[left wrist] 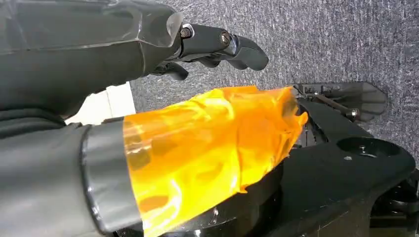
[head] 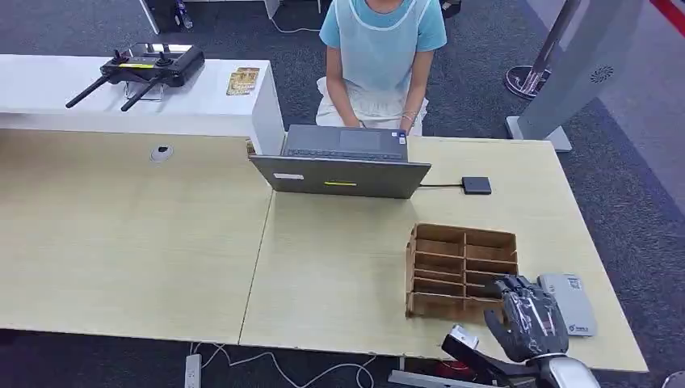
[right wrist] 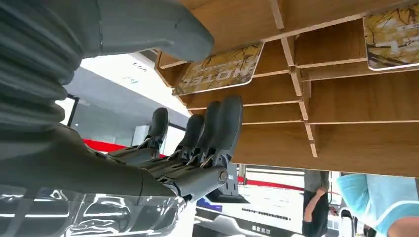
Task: Pass the card to the sensor for recognition and then transmit it.
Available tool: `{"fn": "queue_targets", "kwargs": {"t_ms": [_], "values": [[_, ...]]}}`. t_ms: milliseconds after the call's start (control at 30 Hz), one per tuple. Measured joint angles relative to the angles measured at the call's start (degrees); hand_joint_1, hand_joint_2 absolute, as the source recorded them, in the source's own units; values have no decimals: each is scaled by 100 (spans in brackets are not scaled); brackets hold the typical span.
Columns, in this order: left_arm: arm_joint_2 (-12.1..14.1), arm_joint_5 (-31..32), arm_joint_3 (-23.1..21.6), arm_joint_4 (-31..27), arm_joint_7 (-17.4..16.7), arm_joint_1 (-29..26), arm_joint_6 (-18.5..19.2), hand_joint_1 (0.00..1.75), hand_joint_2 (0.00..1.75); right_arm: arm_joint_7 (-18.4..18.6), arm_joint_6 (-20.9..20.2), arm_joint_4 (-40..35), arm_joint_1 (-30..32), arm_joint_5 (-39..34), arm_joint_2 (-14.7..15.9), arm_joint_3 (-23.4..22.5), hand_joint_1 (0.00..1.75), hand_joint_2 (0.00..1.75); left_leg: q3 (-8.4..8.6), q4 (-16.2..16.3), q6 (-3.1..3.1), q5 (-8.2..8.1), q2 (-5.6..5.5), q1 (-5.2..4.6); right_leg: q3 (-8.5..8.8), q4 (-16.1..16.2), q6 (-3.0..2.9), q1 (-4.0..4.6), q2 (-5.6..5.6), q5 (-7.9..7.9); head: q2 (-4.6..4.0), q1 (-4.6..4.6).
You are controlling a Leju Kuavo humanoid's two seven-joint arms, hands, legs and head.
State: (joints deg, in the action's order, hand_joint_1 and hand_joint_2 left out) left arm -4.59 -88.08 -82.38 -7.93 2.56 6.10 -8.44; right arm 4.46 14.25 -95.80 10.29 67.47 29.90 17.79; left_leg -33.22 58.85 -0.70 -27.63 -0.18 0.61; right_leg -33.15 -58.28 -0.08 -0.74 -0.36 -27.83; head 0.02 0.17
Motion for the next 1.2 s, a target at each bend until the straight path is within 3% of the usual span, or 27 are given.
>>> {"fn": "queue_targets", "kwargs": {"t_ms": [167,233,400,667,933,1200], "values": [[0,-2,0,0,0,0,0,0,0,13,11,0,-8,-4,0,5,113,175,0,0,0,0,0,0,0,0,0,0,0,0,-2,0],[0,-4,0,0,0,0,0,0,0,20,17,0,-15,-4,0,5,112,175,0,0,0,0,0,0,0,0,0,0,0,0,-2,0],[2,-4,0,0,0,0,0,0,0,26,20,2,-30,2,0,4,136,175,0,0,0,0,0,0,0,0,0,0,0,0,0,0],[4,-4,-2,0,2,0,0,0,0,26,59,9,-53,26,0,2,148,175,0,0,0,0,0,0,0,0,0,0,0,0,0,0],[7,-4,-2,0,2,0,-7,0,0,-44,168,9,-86,0,-13,-17,143,175,0,0,0,0,0,0,0,0,0,0,0,0,0,0],[13,-4,-2,0,11,0,-7,0,0,-476,227,-105,-72,-718,-33,-146,143,175,1,0,0,0,0,0,0,0,0,0,0,0,0,0]]}}
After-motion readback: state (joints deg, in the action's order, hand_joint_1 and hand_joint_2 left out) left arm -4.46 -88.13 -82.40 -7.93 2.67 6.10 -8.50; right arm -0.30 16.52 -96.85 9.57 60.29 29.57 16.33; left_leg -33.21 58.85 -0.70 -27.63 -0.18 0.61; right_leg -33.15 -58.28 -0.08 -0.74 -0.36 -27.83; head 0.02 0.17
